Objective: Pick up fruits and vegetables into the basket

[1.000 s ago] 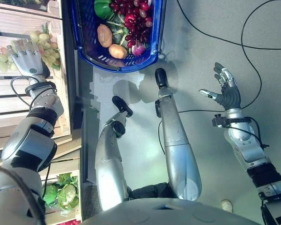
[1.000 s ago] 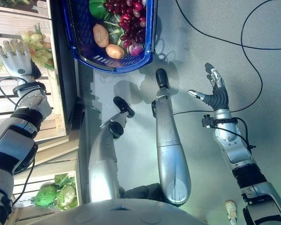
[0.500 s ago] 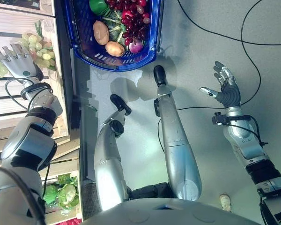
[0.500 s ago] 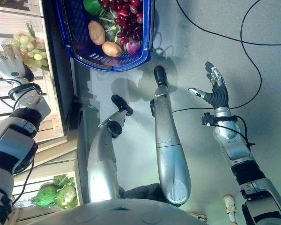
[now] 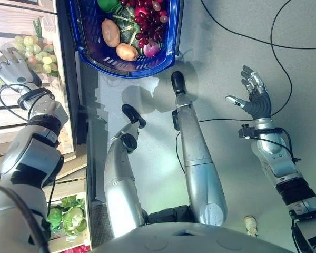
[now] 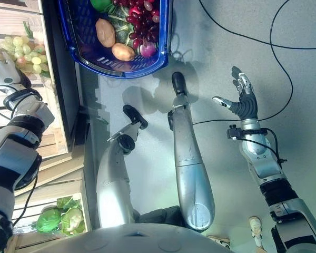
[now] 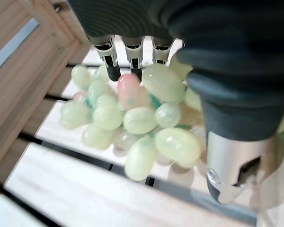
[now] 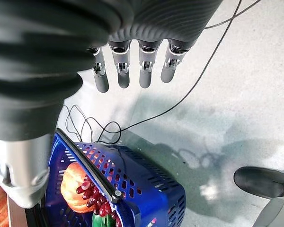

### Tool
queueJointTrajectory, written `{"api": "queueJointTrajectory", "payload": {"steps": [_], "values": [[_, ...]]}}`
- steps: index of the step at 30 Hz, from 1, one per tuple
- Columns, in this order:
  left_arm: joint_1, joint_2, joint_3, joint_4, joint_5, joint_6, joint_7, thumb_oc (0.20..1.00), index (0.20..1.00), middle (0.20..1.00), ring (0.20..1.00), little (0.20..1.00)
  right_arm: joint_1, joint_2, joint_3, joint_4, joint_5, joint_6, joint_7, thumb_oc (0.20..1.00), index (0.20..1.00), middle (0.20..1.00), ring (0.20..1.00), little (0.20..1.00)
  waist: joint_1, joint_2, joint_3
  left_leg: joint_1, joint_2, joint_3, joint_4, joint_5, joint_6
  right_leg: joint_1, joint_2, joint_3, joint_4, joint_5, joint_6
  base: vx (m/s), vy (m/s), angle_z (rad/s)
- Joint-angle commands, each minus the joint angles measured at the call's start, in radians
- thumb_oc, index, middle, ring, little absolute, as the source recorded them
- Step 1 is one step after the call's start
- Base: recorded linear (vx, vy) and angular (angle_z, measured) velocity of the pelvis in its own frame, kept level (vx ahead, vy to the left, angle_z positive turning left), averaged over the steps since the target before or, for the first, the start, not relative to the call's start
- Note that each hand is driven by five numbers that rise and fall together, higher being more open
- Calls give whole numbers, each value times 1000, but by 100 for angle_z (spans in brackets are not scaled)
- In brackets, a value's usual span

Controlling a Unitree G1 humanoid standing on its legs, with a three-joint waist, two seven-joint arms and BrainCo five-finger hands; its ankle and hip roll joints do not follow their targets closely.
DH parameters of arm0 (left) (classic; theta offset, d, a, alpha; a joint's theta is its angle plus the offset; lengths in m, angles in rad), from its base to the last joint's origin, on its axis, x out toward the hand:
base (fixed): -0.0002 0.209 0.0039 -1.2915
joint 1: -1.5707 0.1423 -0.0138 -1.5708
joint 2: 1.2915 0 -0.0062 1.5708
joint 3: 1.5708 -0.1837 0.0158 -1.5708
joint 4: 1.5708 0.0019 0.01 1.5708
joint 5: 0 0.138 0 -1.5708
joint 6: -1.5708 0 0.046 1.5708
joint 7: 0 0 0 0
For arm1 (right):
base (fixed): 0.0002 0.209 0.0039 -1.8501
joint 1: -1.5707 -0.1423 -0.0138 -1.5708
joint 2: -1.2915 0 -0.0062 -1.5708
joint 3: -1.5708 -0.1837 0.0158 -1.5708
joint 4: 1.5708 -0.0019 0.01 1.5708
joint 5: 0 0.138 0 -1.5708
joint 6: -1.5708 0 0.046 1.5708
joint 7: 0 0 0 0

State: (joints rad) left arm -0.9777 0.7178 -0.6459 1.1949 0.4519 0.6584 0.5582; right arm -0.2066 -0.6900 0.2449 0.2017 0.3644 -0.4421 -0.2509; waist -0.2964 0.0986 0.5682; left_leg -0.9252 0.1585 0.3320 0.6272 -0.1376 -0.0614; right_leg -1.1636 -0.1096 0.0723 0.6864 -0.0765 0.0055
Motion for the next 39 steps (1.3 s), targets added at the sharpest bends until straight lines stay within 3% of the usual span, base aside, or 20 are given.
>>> {"api": "queueJointTrajectory", "payload": {"steps": [1, 2, 3, 4, 5, 10, 22, 24, 27, 29, 32, 33, 35, 36, 39], "values": [[48, 64, -2, 109, -104, 56, -58, 1000, 1000, 1000, 1000, 1000, 7, -4, 40, -19, 15, -68, 17, 1000, 1000, 1000, 1000, 1000, -35, -12, -48, -81, -23, -27, 98, -99, 27, 0, 9, -22, -18, -51, 57, 0, 0, 0], [48, 56, 0, 118, -146, 45, -79, 1000, 1000, 1000, 1000, 1000, 4, -2, 43, -15, 16, -71, 17, 1000, 1000, 1000, 1000, 1000, -34, -14, -48, -81, -23, -29, 98, -98, 26, 2, 10, -22, -20, -51, 57, 0, 0, 0], [47, 56, -3, 126, -161, 35, -84, 564, 564, 564, 564, 564, 4, -2, 43, -17, 18, -71, 23, 1000, 1000, 1000, 1000, 1000, -35, -16, -48, -82, -22, -30, 96, -96, 26, 2, 11, -22, -19, -49, 57, 0, 0, 0], [47, 55, -2, 127, -158, 34, -83, 504, 504, 504, 504, 504, 4, -2, 42, -17, 19, -71, 24, 1000, 1000, 1000, 1000, 1000, -34, -16, -48, -82, -22, -30, 96, -95, 26, 2, 11, -22, -19, -49, 57, 0, 0, 0], [47, 52, 5, 128, -159, 23, -74, 200, 200, 200, 200, 200, 2, -3, 42, -18, 20, -70, 27, 1000, 1000, 1000, 1000, 1000, -35, -18, -48, -80, -21, -31, 95, -95, 25, 4, 11, -22, -20, -49, 58, -13, -6, -4], [37, 48, 4, 151, -162, -19, -102, 200, 200, 200, 200, 200, -10, -6, 47, -16, 20, -69, 29, 1000, 1000, 1000, 1000, 1000, -35, -21, -48, -62, -19, -30, 79, -87, 22, 18, 7, -28, -25, -50, 59, -15, 2, -5], [144, 35, 63, 70, -210, -116, -27, 200, 200, 200, 200, 200, 17, 3, 25, -54, 5, -71, 34, 1000, 1000, 1000, 1000, 1000, -10, -25, -48, -9, -28, -38, 36, -70, 15, 76, -5, -55, -49, -52, 62, -23, -11, 1], [176, 24, 102, 49, -321, -178, -34, 200, 200, 200, 200, 200, 26, 8, 18, -59, -6, -66, 37, 1000, 1000, 1000, 1000, 1000, -3, -23, -48, 5, -30, -41, 26, -65, 14, 93, -9, -61, -51, -55, 62, -18, -3, 4], [227, -11, 231, 22, -497, -328, -72, 200, 200, 200, 200, 200, 41, 20, 11, -78, -27, -41, 41, 1000, 1000, 1000, 1000, 1000, 7, -24, -48, 39, -35, -45, 10, -56, 16, 127, -10, -70, -55, -61, 62, 0, 0, 0], [251, -29, 302, -5, -621, -422, -135, 200, 200, 200, 200, 200, 51, 25, 3, -92, -36, -12, 46, 1000, 1000, 1000, 1000, 1000, 10, -24, -48, 62, -37, -48, 2, -52, 16, 150, -12, -74, -58, -64, 63, -2, -1, 2], [300, -76, 444, -105, -928, -576, -283, 200, 200, 200, 200, 200, 69, 39, -15, -123, -67, 90, 61, 1000, 1000, 1000, 1000, 1000, 24, -23, -48, 112, -42, -50, -13, -48, 23, 200, -13, -84, -61, -73, 63, -2, -11, 7], [310, -79, 453, -112, -946, -587, -291, 200, 200, 200, 200, 200, 74, 38, -14, -127, -69, 101, 65, 1000, 1000, 1000, 1000, 1000, 22, -22, -48, 118, -43, -51, -15, -48, 23, 207, -13, -85, -62, -74, 63, -4, -24, 8], [367, -114, 516, -182, -1081, -681, -371, 200, 200, 200, 200, 200, 91, 52, -19, -127, -109, 162, 73, 1000, 1000, 1000, 1000, 1000, 34, -22, -48, 159, -50, -53, -26, -47, 27, 254, -17, -99, -72, -80, 62, -4, -21, 9], [369, -114, 517, -183, -1081, -682, -371, 200, 200, 200, 200, 200, 91, 51, -18, -128, -109, 163, 73, 1000, 1000, 1000, 1000, 1000, 33, -22, -48, 160, -50, -53, -26, -47, 27, 255, -17, -99, -72, -80, 62, -2, -34, 9], [457, -149, 553, -324, -1195, -759, -450, 200, 200, 200, 200, 200, 116, 62, -26, -136, -151, 227, 100, 1000, 1000, 1000, 1000, 1000, 53, -27, -48, 208, -58, -58, -41, -46, 33, 313, -19, -117, -86, -82, 60, -2, -45, 9]]}}
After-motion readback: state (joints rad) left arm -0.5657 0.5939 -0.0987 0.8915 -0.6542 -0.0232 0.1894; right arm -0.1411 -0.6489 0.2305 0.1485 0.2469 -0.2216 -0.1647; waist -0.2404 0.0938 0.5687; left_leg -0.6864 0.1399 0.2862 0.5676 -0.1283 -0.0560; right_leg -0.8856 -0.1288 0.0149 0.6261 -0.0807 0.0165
